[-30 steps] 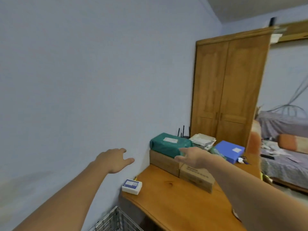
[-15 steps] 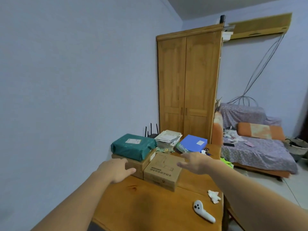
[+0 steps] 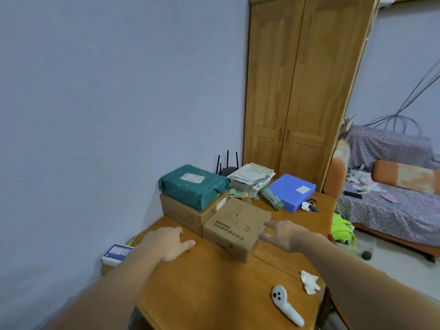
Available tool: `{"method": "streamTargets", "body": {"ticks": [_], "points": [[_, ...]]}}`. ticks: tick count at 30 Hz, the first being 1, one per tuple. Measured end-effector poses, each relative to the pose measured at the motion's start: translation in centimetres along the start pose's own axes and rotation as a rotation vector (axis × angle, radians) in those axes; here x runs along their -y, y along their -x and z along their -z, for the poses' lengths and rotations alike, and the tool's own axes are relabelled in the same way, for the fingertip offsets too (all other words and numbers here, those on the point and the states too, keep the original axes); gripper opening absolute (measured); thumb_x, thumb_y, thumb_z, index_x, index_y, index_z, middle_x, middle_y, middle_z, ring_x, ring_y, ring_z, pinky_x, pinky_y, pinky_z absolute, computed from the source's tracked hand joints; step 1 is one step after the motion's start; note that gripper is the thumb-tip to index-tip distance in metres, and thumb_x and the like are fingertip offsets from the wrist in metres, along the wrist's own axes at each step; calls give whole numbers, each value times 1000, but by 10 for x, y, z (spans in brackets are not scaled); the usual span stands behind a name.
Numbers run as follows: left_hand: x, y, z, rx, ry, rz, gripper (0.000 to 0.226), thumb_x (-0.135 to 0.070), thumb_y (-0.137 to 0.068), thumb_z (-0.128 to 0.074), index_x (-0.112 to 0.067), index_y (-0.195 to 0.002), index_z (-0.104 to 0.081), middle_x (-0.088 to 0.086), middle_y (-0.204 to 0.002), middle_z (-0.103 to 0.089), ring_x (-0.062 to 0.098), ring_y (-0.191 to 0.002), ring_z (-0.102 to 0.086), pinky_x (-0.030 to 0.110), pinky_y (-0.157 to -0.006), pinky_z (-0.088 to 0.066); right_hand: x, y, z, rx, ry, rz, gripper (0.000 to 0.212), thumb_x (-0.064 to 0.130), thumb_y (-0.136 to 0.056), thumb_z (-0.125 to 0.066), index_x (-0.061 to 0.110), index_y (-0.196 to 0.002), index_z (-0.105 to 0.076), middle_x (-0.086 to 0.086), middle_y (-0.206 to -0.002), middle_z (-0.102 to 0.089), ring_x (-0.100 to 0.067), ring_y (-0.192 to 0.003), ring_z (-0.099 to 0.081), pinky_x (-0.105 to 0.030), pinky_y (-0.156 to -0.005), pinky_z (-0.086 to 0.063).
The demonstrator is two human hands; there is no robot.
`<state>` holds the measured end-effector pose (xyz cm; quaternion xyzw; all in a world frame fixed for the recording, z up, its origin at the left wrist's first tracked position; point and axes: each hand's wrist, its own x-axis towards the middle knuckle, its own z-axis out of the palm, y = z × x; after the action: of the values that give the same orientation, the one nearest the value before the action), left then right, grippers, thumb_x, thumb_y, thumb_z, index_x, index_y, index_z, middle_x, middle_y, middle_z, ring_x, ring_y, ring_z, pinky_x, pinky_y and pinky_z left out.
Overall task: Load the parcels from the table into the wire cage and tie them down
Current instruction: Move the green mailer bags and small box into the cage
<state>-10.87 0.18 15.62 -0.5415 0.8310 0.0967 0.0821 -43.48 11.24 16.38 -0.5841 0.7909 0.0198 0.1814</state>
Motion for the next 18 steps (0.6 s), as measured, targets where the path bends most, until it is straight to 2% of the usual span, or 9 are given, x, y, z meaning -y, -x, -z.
{"method": "streamTargets", "body": {"ticks": [4, 12, 18], "points": [[-1, -39, -9, 58, 17, 31, 81, -78, -89, -34, -28, -152, -38, 2, -154, -48, 24, -135, -50, 44, -109, -44, -11, -27, -12, 46, 9, 10, 79, 73, -92, -33, 28, -156, -27, -5, -159, -38, -25, -144, -37, -42, -115, -34], [-28, -125, -30, 111, 35, -4, 75, -74, -93, -34, -28, -152, -39, 2, -152, -49, 23, -136, -50, 43, -110, -43, -55, -90, -18, 81, 23, -114, 79, 73, -93, -33, 25, -155, -30, -6, -159, -36, -25, -143, -37, -40, -114, -35], [-46, -178, -65, 241, 131, 84, 74, -72, -94, -35, -27, -154, -36, 0, -155, -45, 23, -140, -45, 44, -113, -40, -85, -156, -39, 185, 66, -100, 79, 75, -91, -34, 29, -155, -30, -2, -159, -37, -23, -142, -38, -40, -112, -38]]}}
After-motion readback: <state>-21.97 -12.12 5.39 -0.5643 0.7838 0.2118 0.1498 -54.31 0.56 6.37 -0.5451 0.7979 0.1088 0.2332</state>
